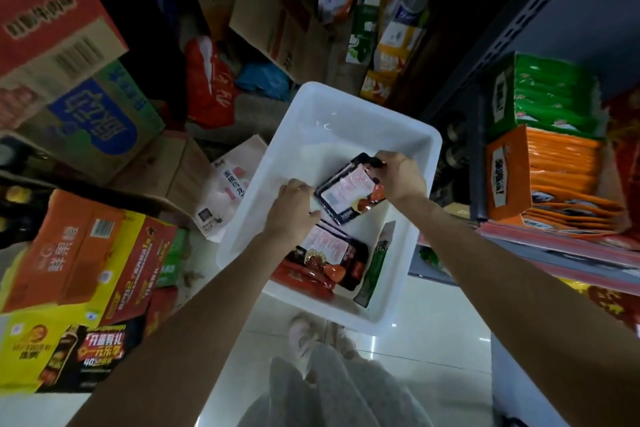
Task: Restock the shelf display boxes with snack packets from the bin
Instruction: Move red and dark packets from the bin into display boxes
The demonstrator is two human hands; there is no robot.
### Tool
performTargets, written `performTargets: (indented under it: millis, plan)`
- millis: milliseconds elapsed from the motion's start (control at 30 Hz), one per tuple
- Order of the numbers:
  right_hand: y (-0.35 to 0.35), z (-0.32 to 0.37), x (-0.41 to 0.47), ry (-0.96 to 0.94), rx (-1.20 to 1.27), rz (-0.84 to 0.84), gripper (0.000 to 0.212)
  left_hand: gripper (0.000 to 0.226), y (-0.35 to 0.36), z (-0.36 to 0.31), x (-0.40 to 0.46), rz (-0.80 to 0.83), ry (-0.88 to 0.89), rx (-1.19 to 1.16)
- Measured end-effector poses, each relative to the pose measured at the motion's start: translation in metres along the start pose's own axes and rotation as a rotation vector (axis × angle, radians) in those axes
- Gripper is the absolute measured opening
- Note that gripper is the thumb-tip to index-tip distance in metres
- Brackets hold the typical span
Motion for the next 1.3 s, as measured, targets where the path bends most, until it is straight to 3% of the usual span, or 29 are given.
performTargets:
  millis: [100,167,233,300,400,500,533,600,633,767,833,900,1000,1133,1300]
  plan:
    - [-0.042,0.008,-0.008,-0.089,0.187,-0.058,0.01,0.046,-0.029,-0.021,0.008,-0.122,-0.045,-0.255]
    - [-0.068,0.015,-0.018,-0.17,0.25,-0.045,0.01,0.062,-0.047,-0.034,0.014,-0.158,-0.057,-0.354]
    - [-0.09,0.021,-0.028,-0.272,0.289,0.01,0.01,0.081,-0.062,-0.05,0.019,-0.13,0.017,-0.358]
    - [-0.111,0.026,-0.041,-0.359,0.349,0.063,0.015,0.085,-0.072,-0.069,0.022,-0.033,0.108,-0.307]
    - [-0.14,0.018,-0.053,-0.365,0.435,0.04,0.013,0.046,-0.078,-0.1,0.019,0.129,0.199,-0.374]
    - [-0.17,-0.004,-0.059,-0.201,0.558,-0.209,0.007,0.021,-0.085,-0.138,0.011,0.119,0.279,-0.409]
    - [-0.177,-0.016,-0.061,-0.09,0.532,-0.313,0.017,0.015,-0.087,-0.152,0.01,0.082,0.301,-0.399]
    - [-0.189,-0.034,-0.07,0.151,0.4,-0.394,0.049,0.021,-0.094,-0.18,0.007,-0.03,0.333,-0.298]
    - [-0.193,-0.04,-0.075,0.217,0.419,-0.355,0.05,0.028,-0.095,-0.195,0.006,-0.081,0.339,-0.201]
    - [-0.203,-0.051,-0.088,0.227,0.953,-0.02,0.034,0.038,-0.082,-0.263,0.003,-0.163,0.345,0.14]
    - [-0.218,-0.071,-0.086,0.239,1.079,-0.053,0.025,0.036,-0.073,-0.299,-0.001,-0.229,0.43,0.293]
    - [-0.238,-0.099,-0.081,0.239,1.118,-0.152,0.019,0.05,-0.061,-0.328,-0.003,-0.213,0.511,0.378]
    - [-0.266,-0.15,-0.077,0.209,1.08,-0.246,0.026,0.071,-0.044,-0.357,0.0,-0.029,0.489,0.115]
    - [-0.292,-0.213,-0.08,0.096,1.244,-0.091,0.026,0.063,-0.038,-0.397,0.023,-0.145,0.379,-0.296]
    - [-0.319,-0.28,-0.073,0.004,1.266,-0.013,0.027,0.045,0.003,-0.459,0.04,0.034,0.289,-0.622]
Point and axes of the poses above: each hand's wrist, its own x-axis towards the middle knuckle, its own y-axis out of the palm, z = x × y, the point moved 6 cm from there along x, towards the middle knuckle, and after that the axes turned 5 degrees about y, right-handed, at the moved point
